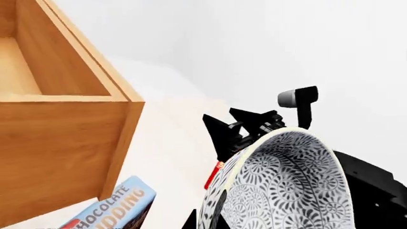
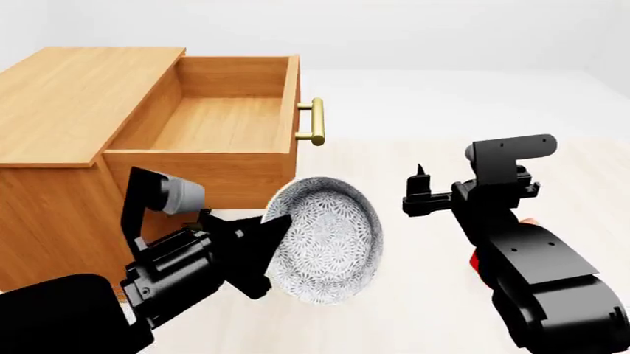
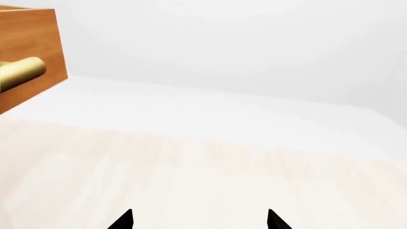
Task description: Put the bowl in the top drawer of the cabinet.
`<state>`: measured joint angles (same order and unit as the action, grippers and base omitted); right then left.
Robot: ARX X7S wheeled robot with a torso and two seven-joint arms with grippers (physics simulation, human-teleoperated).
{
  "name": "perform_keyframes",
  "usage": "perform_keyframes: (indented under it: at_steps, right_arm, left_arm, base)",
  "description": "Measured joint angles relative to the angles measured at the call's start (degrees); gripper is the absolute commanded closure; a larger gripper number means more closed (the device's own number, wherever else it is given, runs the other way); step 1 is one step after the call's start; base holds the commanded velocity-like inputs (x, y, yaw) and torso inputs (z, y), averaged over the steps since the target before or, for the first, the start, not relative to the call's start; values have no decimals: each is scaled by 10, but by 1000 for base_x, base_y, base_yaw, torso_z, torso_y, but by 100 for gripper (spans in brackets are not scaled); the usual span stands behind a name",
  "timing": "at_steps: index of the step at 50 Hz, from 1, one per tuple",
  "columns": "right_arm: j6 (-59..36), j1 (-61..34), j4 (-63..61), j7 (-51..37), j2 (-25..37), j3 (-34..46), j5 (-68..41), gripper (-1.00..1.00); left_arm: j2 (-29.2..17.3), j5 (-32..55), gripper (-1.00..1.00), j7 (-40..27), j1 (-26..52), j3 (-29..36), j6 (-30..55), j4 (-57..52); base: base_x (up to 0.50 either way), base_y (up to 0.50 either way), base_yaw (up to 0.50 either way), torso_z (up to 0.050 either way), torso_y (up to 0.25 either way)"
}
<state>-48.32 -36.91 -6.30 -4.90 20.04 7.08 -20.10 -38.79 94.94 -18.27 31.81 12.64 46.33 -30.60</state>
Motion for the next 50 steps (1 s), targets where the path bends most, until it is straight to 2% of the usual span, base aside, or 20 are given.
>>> perform_keyframes:
  at_steps: [11, 27, 50]
  right_arm:
    - [7, 2, 8, 1, -1, 2, -1, -100]
    - [18, 9, 15, 3, -2, 6, -2, -100]
    - [29, 20, 18, 4, 0, 10, -4, -100]
  left_arm:
    - [-20, 54, 100, -34, 47, -21, -7, 6]
    - [-27, 110, 100, -104, 138, -11, -3, 53]
    - [2, 167, 100, -235, 271, 33, -13, 169]
  base:
    - [0, 0, 0, 0, 0]
    - [0, 0, 0, 0, 0]
    - [0, 0, 0, 0, 0]
